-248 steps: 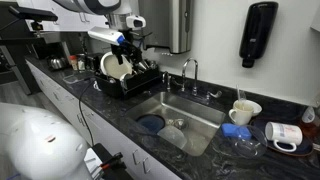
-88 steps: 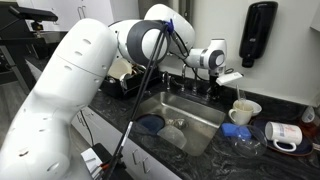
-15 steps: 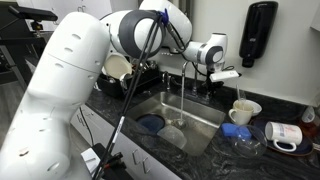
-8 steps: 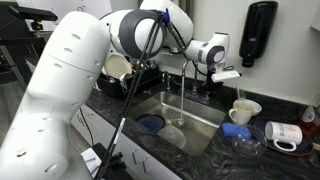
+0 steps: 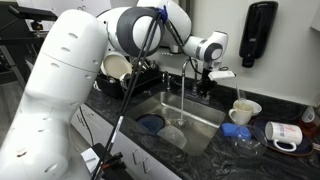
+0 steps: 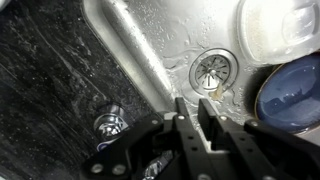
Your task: Use the right faucet handle to open the faucet.
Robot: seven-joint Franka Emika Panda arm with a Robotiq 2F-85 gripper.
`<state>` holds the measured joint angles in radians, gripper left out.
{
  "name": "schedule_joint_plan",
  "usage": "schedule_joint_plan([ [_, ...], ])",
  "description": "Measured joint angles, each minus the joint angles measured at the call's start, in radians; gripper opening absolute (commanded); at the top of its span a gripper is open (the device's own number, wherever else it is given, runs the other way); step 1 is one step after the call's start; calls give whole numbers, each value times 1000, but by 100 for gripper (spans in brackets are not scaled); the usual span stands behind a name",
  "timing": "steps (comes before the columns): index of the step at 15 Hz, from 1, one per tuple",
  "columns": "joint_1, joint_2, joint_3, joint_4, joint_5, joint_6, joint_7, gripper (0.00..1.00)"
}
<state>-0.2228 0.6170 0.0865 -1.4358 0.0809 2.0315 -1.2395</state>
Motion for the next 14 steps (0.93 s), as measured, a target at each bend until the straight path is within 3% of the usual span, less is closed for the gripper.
schedule_joint_plan([
  [7,18,-64,-42,-55,-108,129,11,98],
  [11,15,-128,-80,-100,-158,111,6,100],
  [14,8,-173,-108,-122,-170,33,-13,100],
])
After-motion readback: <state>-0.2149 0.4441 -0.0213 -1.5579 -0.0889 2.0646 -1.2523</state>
